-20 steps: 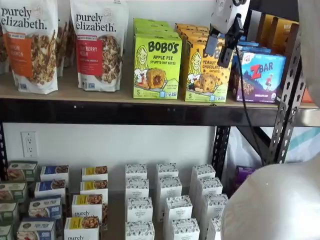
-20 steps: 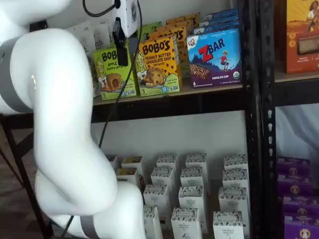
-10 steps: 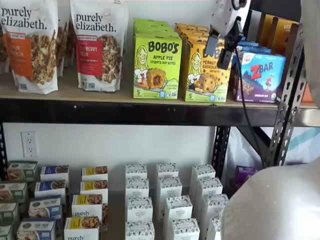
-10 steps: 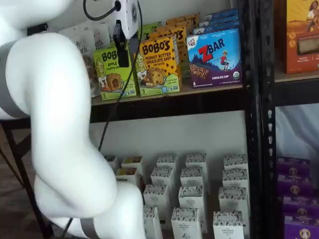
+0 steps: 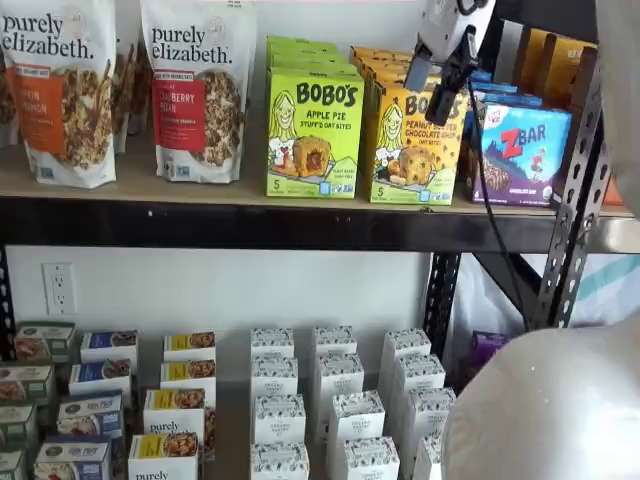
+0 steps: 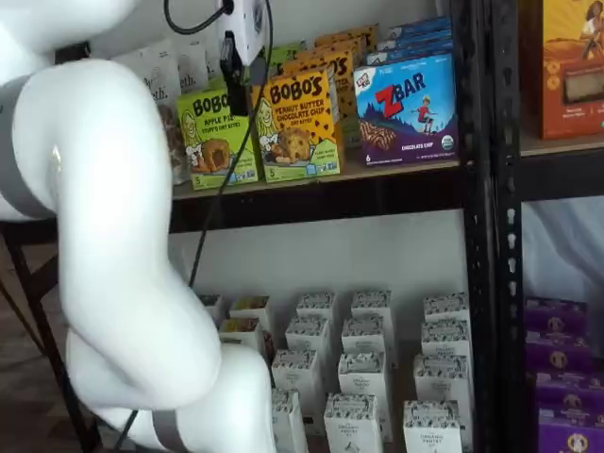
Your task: Pick up the orange box on the top shelf, the fifth box from the left
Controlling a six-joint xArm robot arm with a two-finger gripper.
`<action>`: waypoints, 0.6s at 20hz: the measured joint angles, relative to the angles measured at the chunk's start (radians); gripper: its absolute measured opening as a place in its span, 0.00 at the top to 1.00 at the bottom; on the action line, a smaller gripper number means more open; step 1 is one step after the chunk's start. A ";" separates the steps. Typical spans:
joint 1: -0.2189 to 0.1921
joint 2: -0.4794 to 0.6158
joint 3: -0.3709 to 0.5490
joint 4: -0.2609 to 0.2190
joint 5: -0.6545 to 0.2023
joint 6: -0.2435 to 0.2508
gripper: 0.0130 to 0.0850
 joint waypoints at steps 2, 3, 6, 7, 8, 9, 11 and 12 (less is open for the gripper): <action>-0.008 0.021 -0.022 0.001 -0.011 -0.008 0.00; -0.011 0.029 -0.030 0.001 -0.015 -0.011 0.00; -0.023 0.058 -0.062 0.005 -0.020 -0.021 0.00; -0.026 0.066 -0.069 0.005 -0.030 -0.025 0.00; -0.030 0.072 -0.073 0.005 -0.040 -0.029 0.00; -0.034 0.078 -0.078 0.007 -0.049 -0.033 0.00; -0.042 0.091 -0.089 0.011 -0.060 -0.041 0.00; -0.046 0.096 -0.094 0.012 -0.067 -0.044 0.00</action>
